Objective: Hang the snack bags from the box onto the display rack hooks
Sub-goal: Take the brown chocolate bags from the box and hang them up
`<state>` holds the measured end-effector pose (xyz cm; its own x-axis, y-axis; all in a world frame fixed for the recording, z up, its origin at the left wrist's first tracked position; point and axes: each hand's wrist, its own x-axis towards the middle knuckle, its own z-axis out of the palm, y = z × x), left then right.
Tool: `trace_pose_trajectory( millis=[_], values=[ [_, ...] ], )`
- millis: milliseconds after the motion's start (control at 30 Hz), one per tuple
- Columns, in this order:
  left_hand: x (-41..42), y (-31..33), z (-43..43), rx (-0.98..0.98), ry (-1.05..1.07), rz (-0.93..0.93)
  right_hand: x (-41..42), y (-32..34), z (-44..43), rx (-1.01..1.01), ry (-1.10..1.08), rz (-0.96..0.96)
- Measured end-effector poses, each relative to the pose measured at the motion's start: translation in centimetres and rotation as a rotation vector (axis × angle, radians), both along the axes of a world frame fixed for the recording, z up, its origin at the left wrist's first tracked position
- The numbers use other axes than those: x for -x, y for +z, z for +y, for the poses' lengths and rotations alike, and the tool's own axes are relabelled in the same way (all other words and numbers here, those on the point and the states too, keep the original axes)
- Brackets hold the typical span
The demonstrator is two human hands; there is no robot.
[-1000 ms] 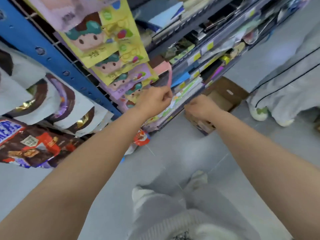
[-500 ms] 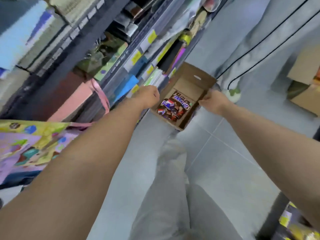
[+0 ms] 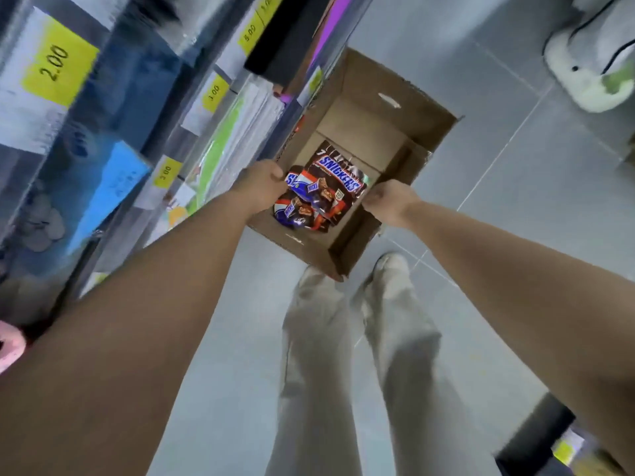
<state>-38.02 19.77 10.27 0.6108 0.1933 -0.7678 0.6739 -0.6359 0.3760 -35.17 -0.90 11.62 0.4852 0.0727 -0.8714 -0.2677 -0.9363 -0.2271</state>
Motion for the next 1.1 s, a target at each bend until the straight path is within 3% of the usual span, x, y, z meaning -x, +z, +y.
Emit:
trace_pose_trajectory(
  millis=[200,467,767,933,1100],
  values=[
    [0.3,-10.6,-0.1,0.085,0.193,0.095,-1.4,-12.1,1.0,-0.026,-0.125,0.144],
    [0.1,-20.4,-1.2,-0.050,0.145,0.181,-1.4,-22.8,2.3,0.056,-0.424,0.201],
    [1.1,-29.2,-1.8,-0.162,0.200,0.254,0.8,-29.9,3.9,0.038,-0.946,0.423],
    [1.7,-32.6,-1.2,-0.145,0.308,0.313,0.9,-32.5,3.8,-0.081,-1.217,0.423],
    [1.8,-34.3,-0.4,-0.065,0.454,0.304,-0.2,-34.4,3.7,-0.100,-1.206,0.350]
  ],
)
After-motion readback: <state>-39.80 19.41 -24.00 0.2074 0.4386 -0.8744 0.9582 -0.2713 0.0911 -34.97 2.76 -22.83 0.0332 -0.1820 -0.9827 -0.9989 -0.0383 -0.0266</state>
